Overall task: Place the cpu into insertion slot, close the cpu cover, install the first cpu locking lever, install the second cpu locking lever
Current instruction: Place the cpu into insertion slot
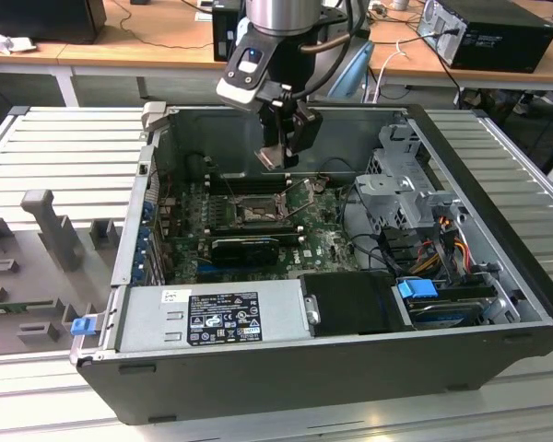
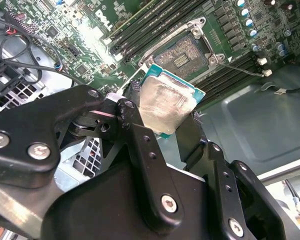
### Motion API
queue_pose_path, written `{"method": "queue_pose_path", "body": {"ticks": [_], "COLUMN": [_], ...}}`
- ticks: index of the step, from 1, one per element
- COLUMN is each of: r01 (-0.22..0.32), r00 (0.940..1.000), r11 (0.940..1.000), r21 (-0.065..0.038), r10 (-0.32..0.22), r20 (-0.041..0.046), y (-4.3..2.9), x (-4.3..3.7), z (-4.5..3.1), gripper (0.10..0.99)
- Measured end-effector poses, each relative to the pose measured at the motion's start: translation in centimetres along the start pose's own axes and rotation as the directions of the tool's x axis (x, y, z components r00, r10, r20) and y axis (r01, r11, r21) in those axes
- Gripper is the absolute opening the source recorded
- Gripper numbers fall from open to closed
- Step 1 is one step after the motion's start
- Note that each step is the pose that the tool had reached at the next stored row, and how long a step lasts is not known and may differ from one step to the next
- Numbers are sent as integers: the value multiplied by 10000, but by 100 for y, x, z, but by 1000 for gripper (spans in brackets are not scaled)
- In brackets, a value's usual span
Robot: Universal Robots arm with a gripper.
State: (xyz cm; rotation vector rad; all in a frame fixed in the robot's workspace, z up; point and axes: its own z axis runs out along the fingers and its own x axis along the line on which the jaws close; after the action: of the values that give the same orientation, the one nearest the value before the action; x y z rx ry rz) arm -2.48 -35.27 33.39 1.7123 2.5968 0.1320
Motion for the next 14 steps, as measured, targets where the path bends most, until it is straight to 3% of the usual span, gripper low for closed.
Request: {"method": "queue_pose_path", "body": {"ticks": [14], "r01": [-78], "r00": [10000], "r11": [10000], "r21": [-1], "r10": [78], "r20": [7], "y": [-7], "x": [-1], "z": [66], "gripper": [529]}}
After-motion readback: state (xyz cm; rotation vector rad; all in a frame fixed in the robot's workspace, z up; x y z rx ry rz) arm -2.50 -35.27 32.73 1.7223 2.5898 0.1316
